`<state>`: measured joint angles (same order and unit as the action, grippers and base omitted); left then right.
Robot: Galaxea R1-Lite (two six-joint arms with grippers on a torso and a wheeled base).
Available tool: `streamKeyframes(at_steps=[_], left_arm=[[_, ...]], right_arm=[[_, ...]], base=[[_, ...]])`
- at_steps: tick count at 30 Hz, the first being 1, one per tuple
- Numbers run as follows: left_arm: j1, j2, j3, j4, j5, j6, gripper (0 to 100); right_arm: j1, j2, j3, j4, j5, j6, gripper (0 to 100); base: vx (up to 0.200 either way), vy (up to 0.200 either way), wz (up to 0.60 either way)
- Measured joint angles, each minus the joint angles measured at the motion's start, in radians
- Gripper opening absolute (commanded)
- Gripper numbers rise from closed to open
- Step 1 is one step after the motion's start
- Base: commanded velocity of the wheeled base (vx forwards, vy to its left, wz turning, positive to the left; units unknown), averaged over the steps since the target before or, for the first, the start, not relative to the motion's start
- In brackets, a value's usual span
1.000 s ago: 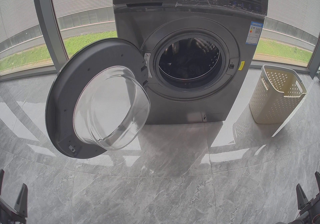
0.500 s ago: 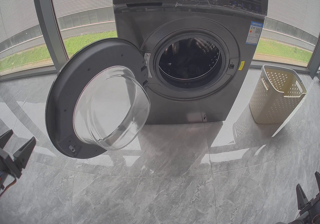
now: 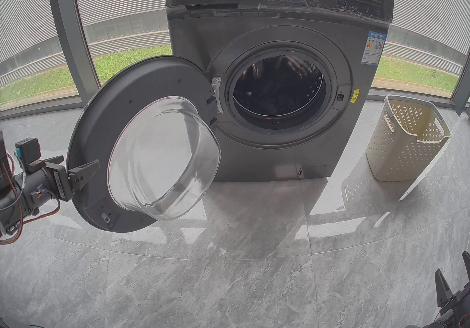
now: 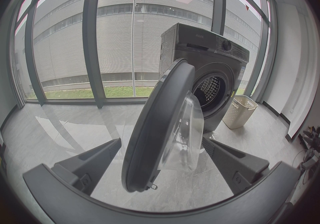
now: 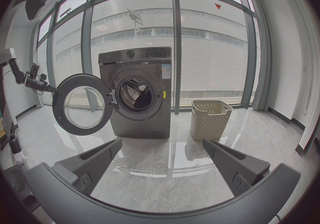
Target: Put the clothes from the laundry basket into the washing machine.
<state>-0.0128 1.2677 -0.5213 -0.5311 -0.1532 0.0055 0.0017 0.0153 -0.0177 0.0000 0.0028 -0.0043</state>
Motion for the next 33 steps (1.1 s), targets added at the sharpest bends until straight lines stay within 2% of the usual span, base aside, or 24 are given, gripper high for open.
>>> streamKeyframes(at_steps=[4, 9, 11, 16, 18, 20, 25, 30, 33], left_arm=[[0.002, 0.081, -0.014, -0.045, -0.002, 0.025, 100], [-0.012, 0.124, -0.013, -0.051, -0.019, 0.029, 100], [-0.025, 0.129, -0.009, -0.051, -0.039, 0.027, 100], [-0.091, 0.110, 0.015, -0.047, -0.146, 0.017, 100], [-0.125, 0.090, 0.033, -0.043, -0.172, 0.016, 100], [-0.162, 0.069, 0.056, -0.043, -0.186, 0.017, 100], [-0.193, 0.050, 0.076, -0.043, -0.190, 0.021, 100], [-0.249, 0.047, 0.077, -0.046, -0.190, 0.003, 100], [-0.317, 0.049, 0.065, -0.051, -0.186, -0.036, 100]], right_arm=[[-0.001, 0.000, 0.000, 0.000, 0.000, 0.000, 100], [-0.001, 0.000, 0.000, 0.000, 0.000, 0.000, 100], [0.000, 0.000, 0.000, 0.000, 0.000, 0.000, 100], [0.000, 0.001, 0.000, 0.000, 0.000, 0.000, 100], [-0.001, 0.001, 0.000, 0.000, 0.000, 0.000, 100], [-0.001, 0.001, 0.000, 0.000, 0.000, -0.001, 100], [0.000, 0.001, 0.000, 0.000, 0.000, -0.001, 100], [0.000, 0.001, 0.000, 0.000, 0.000, -0.001, 100], [0.000, 0.001, 0.000, 0.000, 0.000, -0.001, 100]], base=[[0.000, 0.000, 0.00], [0.000, 0.000, 0.00], [0.000, 0.000, 0.00], [0.000, 0.000, 0.00], [0.000, 0.000, 0.00], [0.000, 0.000, 0.00], [0.000, 0.000, 0.00], [0.000, 0.000, 0.00], [0.000, 0.000, 0.00]])
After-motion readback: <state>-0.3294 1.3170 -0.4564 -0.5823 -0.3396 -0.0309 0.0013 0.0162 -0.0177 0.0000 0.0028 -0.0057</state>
